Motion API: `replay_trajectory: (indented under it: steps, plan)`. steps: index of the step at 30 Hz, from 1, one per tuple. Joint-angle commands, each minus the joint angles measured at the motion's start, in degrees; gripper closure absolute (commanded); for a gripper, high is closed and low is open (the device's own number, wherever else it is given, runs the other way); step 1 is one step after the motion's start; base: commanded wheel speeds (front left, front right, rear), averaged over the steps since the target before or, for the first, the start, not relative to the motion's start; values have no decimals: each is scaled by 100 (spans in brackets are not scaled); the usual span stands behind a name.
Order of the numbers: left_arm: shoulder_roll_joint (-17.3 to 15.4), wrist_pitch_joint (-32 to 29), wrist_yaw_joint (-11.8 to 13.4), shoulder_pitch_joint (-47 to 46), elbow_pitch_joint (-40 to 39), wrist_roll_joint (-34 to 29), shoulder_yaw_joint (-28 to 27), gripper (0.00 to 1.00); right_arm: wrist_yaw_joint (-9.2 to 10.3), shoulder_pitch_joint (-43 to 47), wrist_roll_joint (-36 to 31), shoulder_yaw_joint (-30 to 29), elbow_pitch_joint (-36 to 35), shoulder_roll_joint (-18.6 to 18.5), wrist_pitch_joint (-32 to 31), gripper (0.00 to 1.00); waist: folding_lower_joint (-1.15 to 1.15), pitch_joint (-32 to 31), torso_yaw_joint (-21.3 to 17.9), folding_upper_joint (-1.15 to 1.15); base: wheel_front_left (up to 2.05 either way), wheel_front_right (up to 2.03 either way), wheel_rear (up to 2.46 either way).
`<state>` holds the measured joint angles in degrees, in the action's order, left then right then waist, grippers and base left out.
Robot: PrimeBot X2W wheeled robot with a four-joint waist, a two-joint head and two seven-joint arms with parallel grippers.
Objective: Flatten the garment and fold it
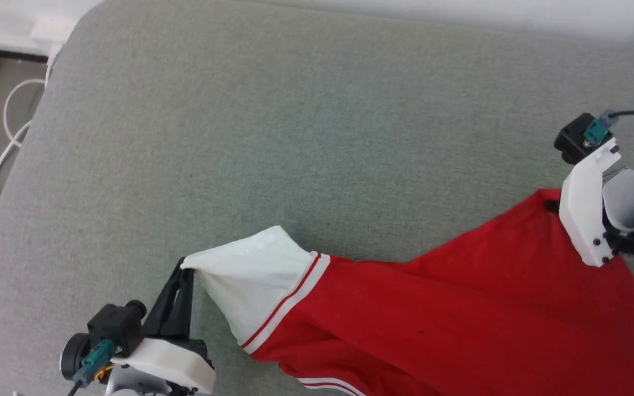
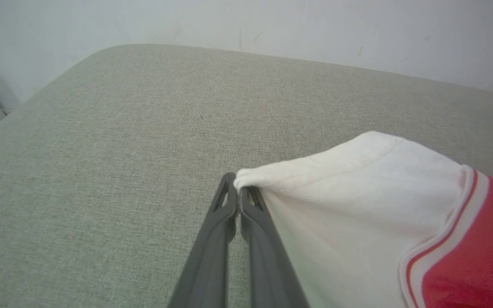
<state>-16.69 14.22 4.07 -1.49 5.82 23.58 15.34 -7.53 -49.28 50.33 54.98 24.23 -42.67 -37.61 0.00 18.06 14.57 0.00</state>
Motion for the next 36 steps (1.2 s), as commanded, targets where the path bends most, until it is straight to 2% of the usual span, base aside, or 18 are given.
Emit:
replay_trajectory:
  steps: [1,10,15,18,27,36]
  plan:
    - [-59,45,0,32,24,-43,-49,100,4,115,23,160,96,34,133,100,0,-212,-180,0,0,0,0]
    - [-276,57,119,151,5,-45,-290,100,4,1,-234,205,-55,35,2303,100,0,-1013,-713,0,0,0,0]
    - [-317,67,208,-166,-241,-54,-521,100,4,141,-449,-196,-10,153,3498,100,0,-1361,-945,0,0,0,0]
    - [-444,69,226,-544,-378,-123,-649,100,4,141,-707,-510,71,261,3967,100,0,-1490,-1075,0,0,0,0]
    - [-809,-294,-50,-2669,-617,-439,-534,100,4,-212,-1571,-1727,53,633,4465,100,0,-1461,-1255,0,0,0,0]
    - [-763,-579,-339,-5114,1,-684,-286,100,4,-897,-2340,-2867,-293,1019,4215,100,0,-821,-1403,0,0,0,0]
